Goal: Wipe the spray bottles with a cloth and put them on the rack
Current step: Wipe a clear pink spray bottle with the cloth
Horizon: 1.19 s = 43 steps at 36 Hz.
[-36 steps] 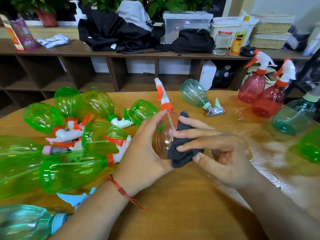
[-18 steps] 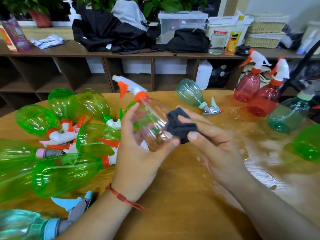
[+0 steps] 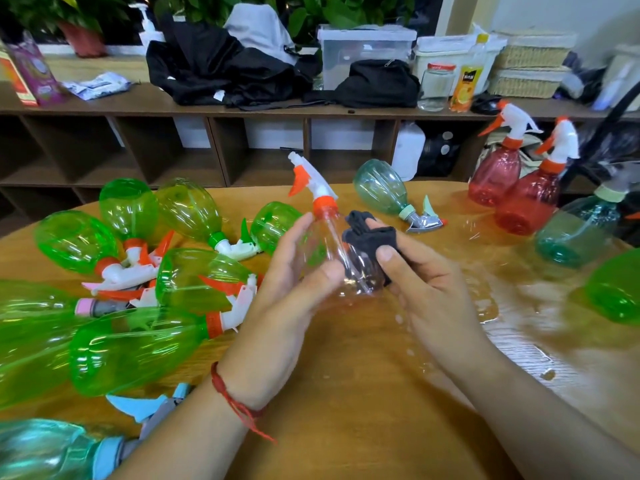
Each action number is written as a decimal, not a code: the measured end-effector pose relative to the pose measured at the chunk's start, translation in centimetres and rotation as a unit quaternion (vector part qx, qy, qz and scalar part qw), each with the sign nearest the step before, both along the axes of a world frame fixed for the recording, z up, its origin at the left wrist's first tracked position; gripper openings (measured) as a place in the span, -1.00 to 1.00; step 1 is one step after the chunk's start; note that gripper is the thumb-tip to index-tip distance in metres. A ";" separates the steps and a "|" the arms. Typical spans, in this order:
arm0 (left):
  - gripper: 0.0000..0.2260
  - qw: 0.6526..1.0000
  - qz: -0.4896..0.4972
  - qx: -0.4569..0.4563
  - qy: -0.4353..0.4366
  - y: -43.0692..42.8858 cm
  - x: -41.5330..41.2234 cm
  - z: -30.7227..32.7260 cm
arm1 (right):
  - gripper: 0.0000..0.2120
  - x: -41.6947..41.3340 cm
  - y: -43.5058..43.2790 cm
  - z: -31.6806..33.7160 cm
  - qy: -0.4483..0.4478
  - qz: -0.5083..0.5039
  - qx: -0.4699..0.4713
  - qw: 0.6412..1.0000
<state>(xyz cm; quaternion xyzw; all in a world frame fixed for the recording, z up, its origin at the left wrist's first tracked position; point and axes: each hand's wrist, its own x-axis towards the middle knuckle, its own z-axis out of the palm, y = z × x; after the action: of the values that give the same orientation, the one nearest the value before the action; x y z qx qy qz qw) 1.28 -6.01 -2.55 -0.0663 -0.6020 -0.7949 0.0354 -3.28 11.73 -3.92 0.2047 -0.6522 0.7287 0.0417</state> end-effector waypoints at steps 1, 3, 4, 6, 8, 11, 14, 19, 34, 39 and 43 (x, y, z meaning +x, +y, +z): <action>-0.41 1.000 0.008 0.017 -0.014 0.0 -0.2 0.2 | -0.65 -0.1 0.0 0.0 -0.002 0.002 0.002 1.000; -0.48 0.999 0.013 0.016 -0.036 0.0 -0.4 0.5 | -0.65 0.0 0.1 0.0 0.003 -0.002 0.011 1.000; -0.47 0.999 0.006 0.004 -0.044 -0.1 -0.4 0.6 | -0.66 0.1 0.1 -0.1 0.009 -0.007 0.014 1.000; -0.47 0.998 -0.014 -0.021 -0.052 -0.6 -0.5 0.7 | -0.67 0.2 0.1 0.0 0.020 -0.008 0.017 1.000; -0.48 0.998 -0.020 -0.030 -0.057 -1.0 -0.6 0.8 | -0.69 0.1 0.1 0.0 0.044 -0.006 0.024 0.999; -0.52 0.998 -0.008 -0.009 -0.057 -1.2 -0.6 1.0 | -0.71 0.0 0.3 0.0 0.089 -0.017 0.038 0.995; -0.52 0.995 0.020 0.068 -0.070 -1.1 -0.5 1.4 | -0.74 0.4 0.5 0.2 0.132 -0.051 0.053 0.989; -0.57 0.981 0.053 0.171 -0.076 -1.3 -0.7 1.4 | -0.78 1.2 0.3 0.4 0.285 -0.113 0.168 0.937; -0.51 0.974 0.100 0.199 0.035 0.7 0.0 1.2 | -0.84 1.7 -0.5 0.9 0.298 -0.246 0.206 0.899; -0.52 0.971 0.136 0.193 0.028 0.4 -0.2 0.9 | -0.86 2.7 -1.9 0.0 0.316 -0.175 0.234 0.903; -0.52 0.973 0.110 0.200 0.034 0.5 -0.2 0.6 | -0.85 2.2 -1.3 1.0 0.272 -0.215 0.166 0.923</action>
<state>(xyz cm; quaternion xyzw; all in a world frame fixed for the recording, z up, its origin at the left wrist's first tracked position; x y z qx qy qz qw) 1.09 -5.49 -1.93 -0.0183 -0.4324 -0.8878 0.1563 -1.09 10.39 -2.92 0.2539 -0.7555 0.4999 0.3390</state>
